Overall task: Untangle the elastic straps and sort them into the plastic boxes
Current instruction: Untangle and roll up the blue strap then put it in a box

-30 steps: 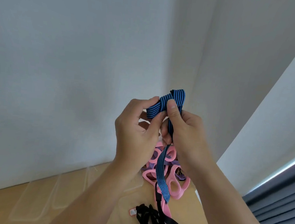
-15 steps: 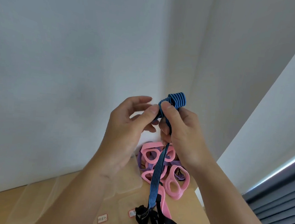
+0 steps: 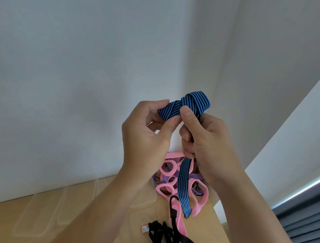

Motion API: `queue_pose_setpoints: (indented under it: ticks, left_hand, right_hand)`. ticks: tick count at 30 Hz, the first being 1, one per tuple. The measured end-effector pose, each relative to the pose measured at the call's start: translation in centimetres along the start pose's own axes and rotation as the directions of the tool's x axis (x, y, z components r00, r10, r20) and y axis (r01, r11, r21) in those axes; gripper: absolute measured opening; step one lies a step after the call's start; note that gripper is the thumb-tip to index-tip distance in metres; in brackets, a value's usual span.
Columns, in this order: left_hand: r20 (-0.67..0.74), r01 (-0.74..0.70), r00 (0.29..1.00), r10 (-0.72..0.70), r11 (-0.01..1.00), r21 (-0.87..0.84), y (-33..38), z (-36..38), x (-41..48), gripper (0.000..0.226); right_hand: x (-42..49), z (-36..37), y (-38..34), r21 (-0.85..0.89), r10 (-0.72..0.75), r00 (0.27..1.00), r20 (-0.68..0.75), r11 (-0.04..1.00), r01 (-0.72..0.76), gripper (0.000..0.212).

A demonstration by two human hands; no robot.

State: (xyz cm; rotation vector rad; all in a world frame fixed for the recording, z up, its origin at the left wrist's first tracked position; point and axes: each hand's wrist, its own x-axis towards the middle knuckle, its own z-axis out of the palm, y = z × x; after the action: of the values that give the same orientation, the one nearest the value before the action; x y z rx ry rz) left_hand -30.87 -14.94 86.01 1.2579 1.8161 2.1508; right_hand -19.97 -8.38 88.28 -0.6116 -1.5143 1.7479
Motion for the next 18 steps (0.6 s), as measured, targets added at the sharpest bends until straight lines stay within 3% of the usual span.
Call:
queue_pose_setpoints:
  ticks: [6,11,15,18]
  left_hand:
    - [-0.02,-0.372,0.923,0.383,0.907,0.196,-1.2,-0.4,0.1,0.029]
    - [-0.019,-0.549,0.792,0.61,0.725,0.415,-1.4,-0.9,-0.4,0.017]
    - [0.034,-0.6,0.759,0.65,0.679,0.424,-1.1,-1.4,-0.5,0.017]
    - [0.103,-0.545,0.837,0.537,0.806,0.23,-0.7,-1.9,-0.5,0.025]
  right_hand:
    - [-0.6,0.5,0.2,-0.038,-0.002,0.991,-0.133,0.999,-0.004,0.045]
    - [-1.2,1.3,-0.5,0.024,0.077,0.983,-0.166,0.997,-0.074,0.065]
    - [-1.2,1.7,-1.2,0.042,0.107,0.982,-0.155,0.994,-0.102,0.063]
    - [-1.1,1.4,-1.3,0.028,0.09,0.982,-0.165,0.996,-0.086,0.06]
